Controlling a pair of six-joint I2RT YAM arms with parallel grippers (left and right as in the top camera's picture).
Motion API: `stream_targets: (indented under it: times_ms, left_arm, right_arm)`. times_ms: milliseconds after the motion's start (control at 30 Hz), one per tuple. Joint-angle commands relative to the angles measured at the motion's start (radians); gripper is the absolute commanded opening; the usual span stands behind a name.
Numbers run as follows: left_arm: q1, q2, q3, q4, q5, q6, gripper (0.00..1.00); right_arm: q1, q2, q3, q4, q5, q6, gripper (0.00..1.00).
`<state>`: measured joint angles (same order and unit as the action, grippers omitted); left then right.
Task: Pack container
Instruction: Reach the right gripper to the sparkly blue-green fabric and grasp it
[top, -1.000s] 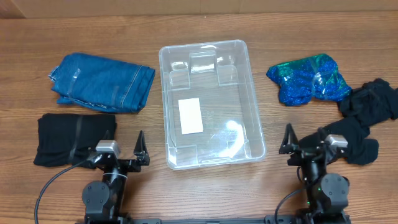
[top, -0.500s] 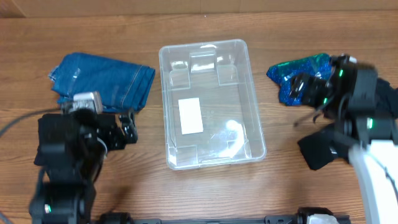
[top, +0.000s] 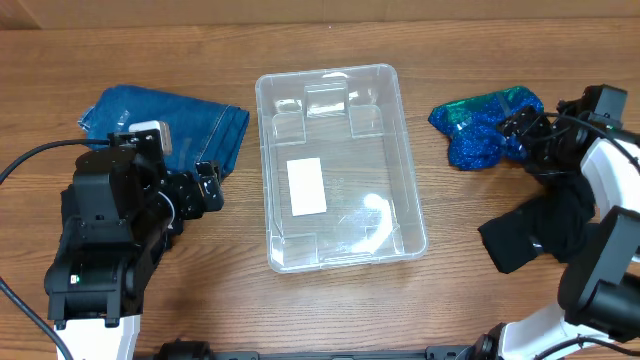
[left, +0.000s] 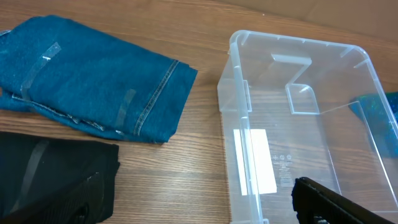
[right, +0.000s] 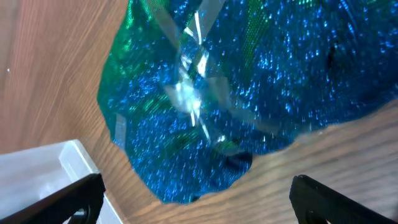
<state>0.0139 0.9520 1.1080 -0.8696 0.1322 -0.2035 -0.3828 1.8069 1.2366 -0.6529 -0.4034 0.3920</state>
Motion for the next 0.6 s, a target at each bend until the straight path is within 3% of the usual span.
stream_targets:
  times_ms: [0, 233, 467, 500, 533, 567]
  left_arm:
    - [0.005, 0.002, 0.028, -0.002, 0.015, 0.016, 1.0]
    - [0.005, 0.003, 0.028, -0.002, 0.015, 0.016, 1.0]
    - [0.005, 0.003, 0.028, -0.001, 0.015, 0.016, 1.0]
    - [0.005, 0.003, 0.028, -0.001, 0.015, 0.016, 1.0]
    - [0.005, 0.003, 0.028, -0.001, 0.015, 0.016, 1.0]
    - [0.005, 0.003, 0.028, -0.002, 0.016, 0.016, 1.0]
  right_arm:
    - [-0.001, 0.003, -0.073, 0.1, 0.019, 0.13, 1.0]
    - [0.002, 0.004, -0.25, 0.459, 0.074, 0.246, 1.0]
    - [0.054, 0.134, -0.256, 0.551, 0.059, 0.249, 0.97]
    - [0.056, 0.135, -0.256, 0.551, 0.058, 0.249, 0.84]
    - [0.056, 0.134, -0.254, 0.552, 0.055, 0.249, 0.65]
    - [0.053, 0.131, -0.25, 0.552, 0.007, 0.249, 0.34]
